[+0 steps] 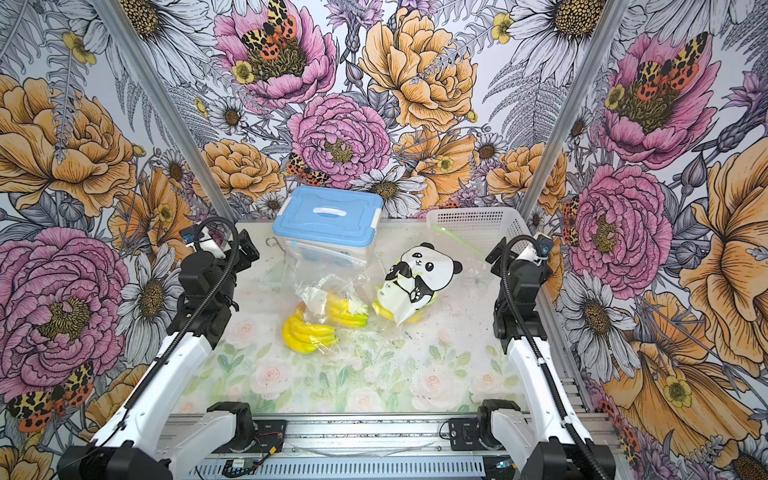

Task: Open the zip-top bag and take out the banana
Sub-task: Pick up the zipper food storage bag at the center of the board.

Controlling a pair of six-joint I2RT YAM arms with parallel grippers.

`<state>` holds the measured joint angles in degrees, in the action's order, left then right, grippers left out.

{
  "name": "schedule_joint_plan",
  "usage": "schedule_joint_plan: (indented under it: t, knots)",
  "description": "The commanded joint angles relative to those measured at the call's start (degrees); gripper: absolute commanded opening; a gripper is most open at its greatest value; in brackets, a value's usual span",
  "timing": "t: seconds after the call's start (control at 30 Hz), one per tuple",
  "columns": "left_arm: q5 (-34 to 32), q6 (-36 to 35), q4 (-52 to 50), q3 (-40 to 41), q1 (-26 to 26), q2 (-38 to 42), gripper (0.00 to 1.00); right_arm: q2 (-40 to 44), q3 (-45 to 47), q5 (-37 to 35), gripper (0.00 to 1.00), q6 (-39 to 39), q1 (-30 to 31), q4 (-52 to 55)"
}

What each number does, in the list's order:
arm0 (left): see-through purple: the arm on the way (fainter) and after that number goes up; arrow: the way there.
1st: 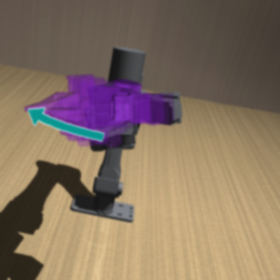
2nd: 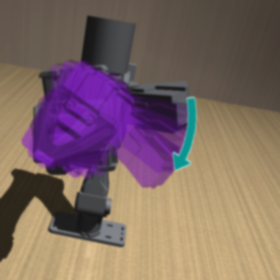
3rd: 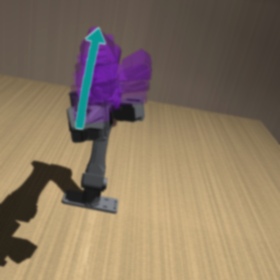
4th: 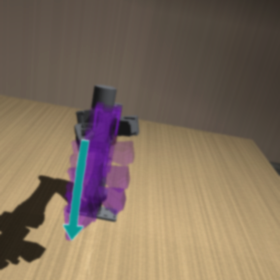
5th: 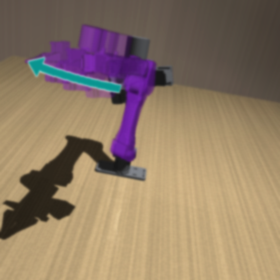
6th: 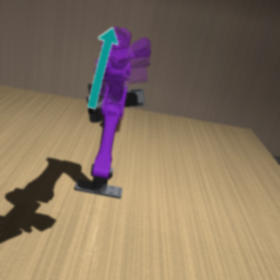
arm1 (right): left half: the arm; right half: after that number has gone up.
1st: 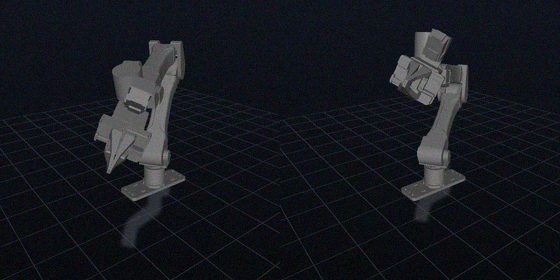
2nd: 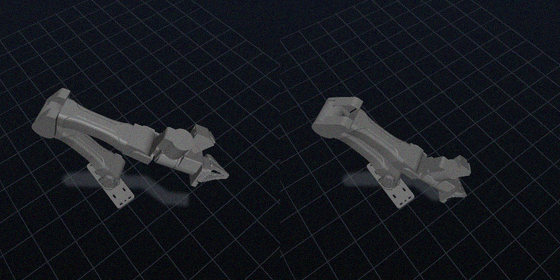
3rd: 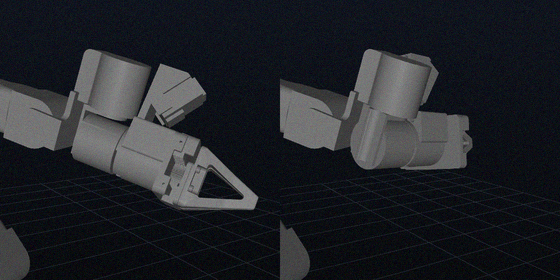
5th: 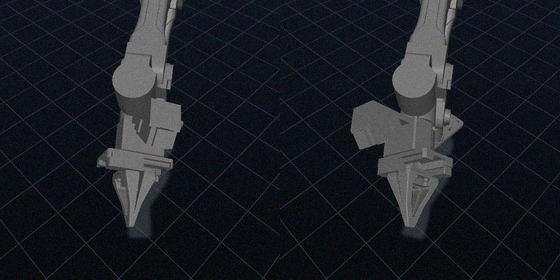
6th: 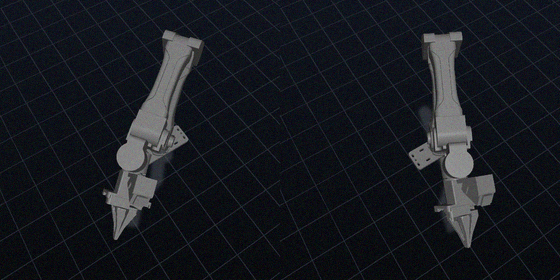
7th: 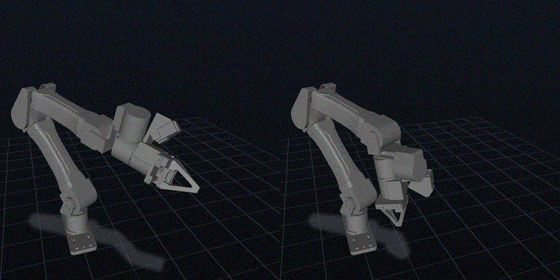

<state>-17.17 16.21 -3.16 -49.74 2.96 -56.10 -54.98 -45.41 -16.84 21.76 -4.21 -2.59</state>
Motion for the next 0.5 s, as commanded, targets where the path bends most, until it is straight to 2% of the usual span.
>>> schedule_joint_plan:
  t: [0.0, 0.13, 0.2, 0.27, 0.33, 0.47]
  knots:
    - [6.6, 5.63, -19.65, -3.63, 0.77, 0.61, 0.99, 1.64, -5.6, 7.11, 1.0, 4.12, 0.04, 20.24]
    - [13.89, 6.4, -23.72, -7.02, 2.4, 1.38, 0.99, 1.34, -11.69, 20.39, 1.0, 5.15, 0.14, 26.49]
    - [16.59, 6.98, -25.07, -8.17, 3.76, 0.97, 0.99, -0.87, -14.48, 28.49, 1.0, 6.04, 0.37, 29.57]
    - [18.9, 8.14, -26.48, -9.41, 5.45, -0.06, 0.99, -3.96, -17.31, 33.6, 0.99, 7.73, 1.28, 33.52]
    - [20.72, 8.55, -27.81, -10.62, 7.91, -1.21, 0.99, -6.88, -20.14, 35.38, 1.0, 9.25, 2.09, 37.79]
    - [21.38, 9.1, -29.28, -12.28, 14.08, -3.62, 0.99, -11.93, -24.44, 34.62, 1.0, 11.53, 2.23, 45.31]
